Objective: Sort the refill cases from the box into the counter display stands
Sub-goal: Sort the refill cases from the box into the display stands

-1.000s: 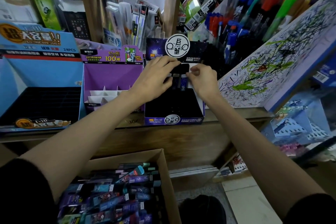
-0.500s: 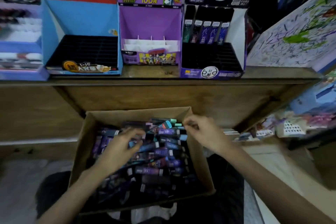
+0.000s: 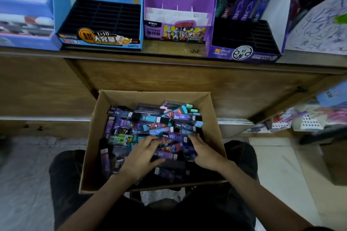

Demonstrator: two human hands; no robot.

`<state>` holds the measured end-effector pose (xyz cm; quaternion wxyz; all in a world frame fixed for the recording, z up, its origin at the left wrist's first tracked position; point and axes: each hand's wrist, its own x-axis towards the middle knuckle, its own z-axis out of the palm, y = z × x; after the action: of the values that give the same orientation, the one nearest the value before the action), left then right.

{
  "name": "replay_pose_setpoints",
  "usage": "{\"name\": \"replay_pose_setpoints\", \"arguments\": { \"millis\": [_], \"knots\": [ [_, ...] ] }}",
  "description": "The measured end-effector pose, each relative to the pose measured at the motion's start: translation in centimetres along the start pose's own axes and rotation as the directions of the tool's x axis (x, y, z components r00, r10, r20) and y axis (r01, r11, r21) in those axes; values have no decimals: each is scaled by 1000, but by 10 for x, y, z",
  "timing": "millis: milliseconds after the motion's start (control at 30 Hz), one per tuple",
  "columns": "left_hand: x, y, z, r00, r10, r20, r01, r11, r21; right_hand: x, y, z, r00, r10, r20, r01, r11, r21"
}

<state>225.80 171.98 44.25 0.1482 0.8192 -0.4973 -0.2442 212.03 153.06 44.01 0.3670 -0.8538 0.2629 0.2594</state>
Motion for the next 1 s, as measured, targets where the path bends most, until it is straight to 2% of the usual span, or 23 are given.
{"name": "replay_pose_setpoints", "arguments": {
  "millis": [133, 200, 233, 333, 433, 533, 700, 833, 933, 1000],
  "knots": [
    [26, 27, 7, 995, 104, 7, -104, 994, 17, -15, 9, -1, 998, -53, -17, 55, 974, 221],
    [42, 42, 12, 991, 135, 1, -135, 989, 58, -26, 9, -6, 985, -107, -132, 140, 952, 274],
    [50, 49, 15, 988, 151, 5, -151, 984, 90, -31, 10, -10, 965, -135, -224, 190, 951, 244],
    [69, 70, 24, 981, 192, 39, -196, 962, 191, -48, 19, -22, 829, -146, -540, 237, 966, 102],
    [78, 85, 35, 972, 210, 107, -230, 942, 244, -55, 32, -25, 707, 17, -707, 144, 975, 167],
    [78, 94, 49, 967, 165, 197, -217, 935, 281, -53, 38, -16, 682, 208, -701, 148, 900, 410],
    [76, 105, 64, 976, -2, 217, -73, 939, 337, -46, 37, 5, 731, 314, -606, 143, 798, 586],
    [83, 107, 63, 959, -120, 256, 17, 929, 370, -44, 35, 4, 753, 310, -580, 109, 811, 575],
    [81, 99, 53, 970, -82, 229, 1, 942, 336, -46, 34, 1, 759, 349, -549, 90, 779, 620],
    [75, 90, 42, 981, -19, 191, -19, 980, 198, -47, 33, 0, 768, 338, -544, 69, 801, 594]
  ]
}}
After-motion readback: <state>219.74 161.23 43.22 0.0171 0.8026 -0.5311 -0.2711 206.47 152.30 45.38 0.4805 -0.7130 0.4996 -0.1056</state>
